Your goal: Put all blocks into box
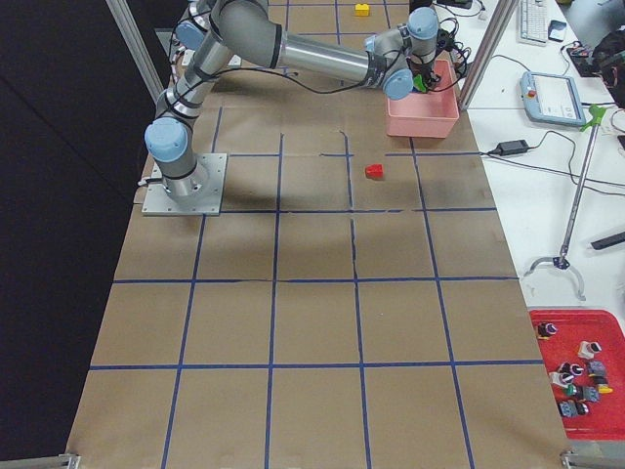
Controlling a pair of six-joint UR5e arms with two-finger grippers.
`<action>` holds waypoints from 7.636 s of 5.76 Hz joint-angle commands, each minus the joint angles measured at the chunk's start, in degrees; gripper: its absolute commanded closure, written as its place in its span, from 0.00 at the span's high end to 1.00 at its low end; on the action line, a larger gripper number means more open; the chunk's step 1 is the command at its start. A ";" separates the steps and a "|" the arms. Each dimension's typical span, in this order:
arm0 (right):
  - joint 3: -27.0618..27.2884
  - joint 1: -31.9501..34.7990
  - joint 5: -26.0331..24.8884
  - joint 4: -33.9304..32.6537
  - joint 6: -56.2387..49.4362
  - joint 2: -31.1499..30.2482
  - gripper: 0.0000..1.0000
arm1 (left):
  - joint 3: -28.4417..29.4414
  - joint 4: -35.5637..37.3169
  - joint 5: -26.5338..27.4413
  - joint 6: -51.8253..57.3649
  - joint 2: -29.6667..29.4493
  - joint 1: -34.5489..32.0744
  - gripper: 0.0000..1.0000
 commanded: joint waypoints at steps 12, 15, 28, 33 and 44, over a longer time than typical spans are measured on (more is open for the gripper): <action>16.20 -12.77 -20.46 18.35 19.92 -9.52 0.99 | -29.35 17.57 3.28 60.59 1.00 40.23 0.98; 27.57 -14.53 -21.43 2.25 20.18 -9.98 0.99 | -32.10 18.60 2.75 60.87 1.00 40.94 0.98; 30.05 -14.18 -20.72 0.65 23.00 -8.22 0.09 | -6.37 -1.27 0.57 16.77 4.71 5.32 0.28; 14.13 -14.27 -21.08 10.88 18.81 -9.63 0.06 | 1.28 9.90 -0.94 4.54 -9.81 -3.97 0.98; 0.34 1.47 -5.17 -10.32 9.38 -1.28 1.00 | -42.21 -9.44 3.51 26.78 41.96 11.50 0.99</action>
